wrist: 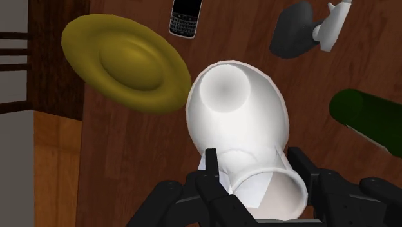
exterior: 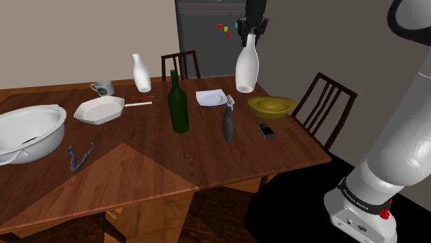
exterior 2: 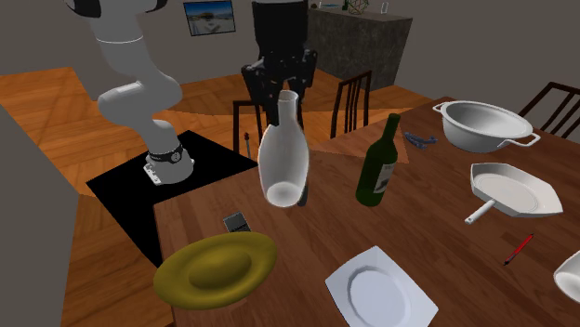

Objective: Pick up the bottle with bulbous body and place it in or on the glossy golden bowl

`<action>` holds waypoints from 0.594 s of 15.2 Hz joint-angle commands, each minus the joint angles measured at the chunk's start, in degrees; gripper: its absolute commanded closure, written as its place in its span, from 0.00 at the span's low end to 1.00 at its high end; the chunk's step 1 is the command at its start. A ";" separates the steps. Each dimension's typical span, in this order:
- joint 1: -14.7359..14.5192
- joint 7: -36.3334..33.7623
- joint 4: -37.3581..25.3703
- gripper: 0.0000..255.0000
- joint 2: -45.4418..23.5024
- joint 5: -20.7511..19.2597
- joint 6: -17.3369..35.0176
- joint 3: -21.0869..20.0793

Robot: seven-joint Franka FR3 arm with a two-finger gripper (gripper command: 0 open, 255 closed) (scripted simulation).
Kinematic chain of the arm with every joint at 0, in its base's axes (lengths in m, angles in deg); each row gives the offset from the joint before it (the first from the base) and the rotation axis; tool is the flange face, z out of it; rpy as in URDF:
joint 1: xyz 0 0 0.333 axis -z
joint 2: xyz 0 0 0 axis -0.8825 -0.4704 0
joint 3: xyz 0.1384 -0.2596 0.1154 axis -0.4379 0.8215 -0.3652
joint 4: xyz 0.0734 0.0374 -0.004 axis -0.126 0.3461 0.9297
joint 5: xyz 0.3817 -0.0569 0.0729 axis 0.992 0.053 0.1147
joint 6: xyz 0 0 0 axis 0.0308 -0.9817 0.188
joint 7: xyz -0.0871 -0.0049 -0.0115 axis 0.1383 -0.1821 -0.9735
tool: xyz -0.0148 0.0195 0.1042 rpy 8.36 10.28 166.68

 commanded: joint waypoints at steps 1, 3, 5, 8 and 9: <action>1.39 2.45 0.03 1.00 1.00 0.26 -0.95 1.00; 2.81 4.91 0.17 1.00 2.02 0.47 -1.83 2.06; 4.22 7.40 -0.03 1.00 2.78 0.65 -2.81 3.16; 6.32 11.19 -0.96 1.00 3.46 0.90 -4.45 4.90; 7.02 12.47 -1.45 1.00 3.55 0.98 -5.04 5.49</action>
